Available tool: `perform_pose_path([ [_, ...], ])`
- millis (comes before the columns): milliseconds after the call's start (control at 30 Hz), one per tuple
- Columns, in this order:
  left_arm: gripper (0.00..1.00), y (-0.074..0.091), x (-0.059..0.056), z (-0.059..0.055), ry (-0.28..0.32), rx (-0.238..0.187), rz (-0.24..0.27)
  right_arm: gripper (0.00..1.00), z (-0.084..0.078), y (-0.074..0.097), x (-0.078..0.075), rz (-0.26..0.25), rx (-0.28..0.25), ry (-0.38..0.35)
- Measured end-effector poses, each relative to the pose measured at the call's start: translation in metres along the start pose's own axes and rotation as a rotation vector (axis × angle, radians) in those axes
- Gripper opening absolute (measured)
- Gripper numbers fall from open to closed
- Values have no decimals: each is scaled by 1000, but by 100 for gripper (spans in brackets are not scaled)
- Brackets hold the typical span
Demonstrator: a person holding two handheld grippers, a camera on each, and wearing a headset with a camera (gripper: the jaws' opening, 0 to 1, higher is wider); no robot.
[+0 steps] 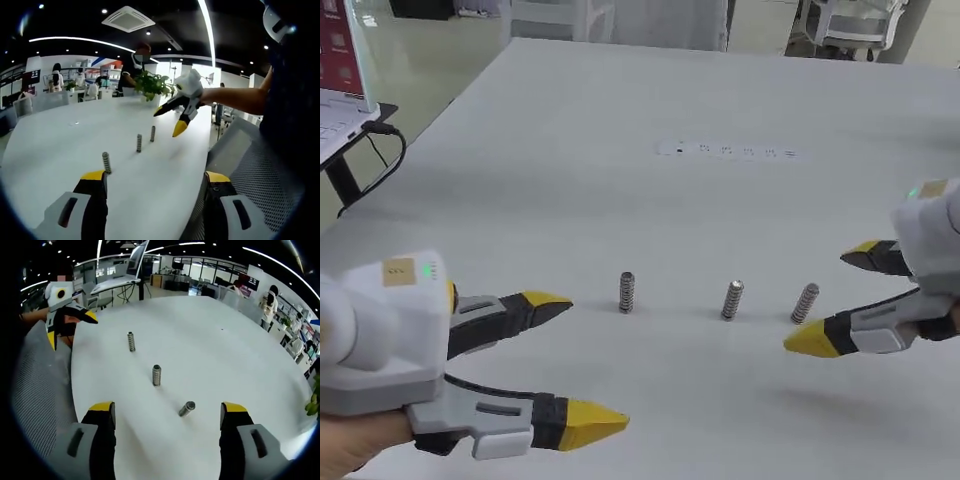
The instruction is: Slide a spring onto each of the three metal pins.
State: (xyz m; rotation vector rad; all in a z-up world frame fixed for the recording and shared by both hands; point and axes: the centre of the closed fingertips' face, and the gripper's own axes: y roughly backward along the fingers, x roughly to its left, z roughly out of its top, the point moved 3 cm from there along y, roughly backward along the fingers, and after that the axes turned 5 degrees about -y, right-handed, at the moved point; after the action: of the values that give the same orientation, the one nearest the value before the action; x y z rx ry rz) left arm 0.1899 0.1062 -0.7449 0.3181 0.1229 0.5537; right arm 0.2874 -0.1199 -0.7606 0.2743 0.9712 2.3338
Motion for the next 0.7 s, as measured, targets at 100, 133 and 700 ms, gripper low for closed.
perform_pose_path([
  [100, 76, 1, 1, 1, 2, -6, 7, 89, -1, 4, 5, 5, -35, -15],
  [133, 76, 1, 1, 1, 3, -7, 8, 89, -2, 5, 6, 7, -45, -15],
  [700, 80, 6, 5, -1, 33, -30, 42, 93, -20, 30, 22, -26, -171, -87],
])
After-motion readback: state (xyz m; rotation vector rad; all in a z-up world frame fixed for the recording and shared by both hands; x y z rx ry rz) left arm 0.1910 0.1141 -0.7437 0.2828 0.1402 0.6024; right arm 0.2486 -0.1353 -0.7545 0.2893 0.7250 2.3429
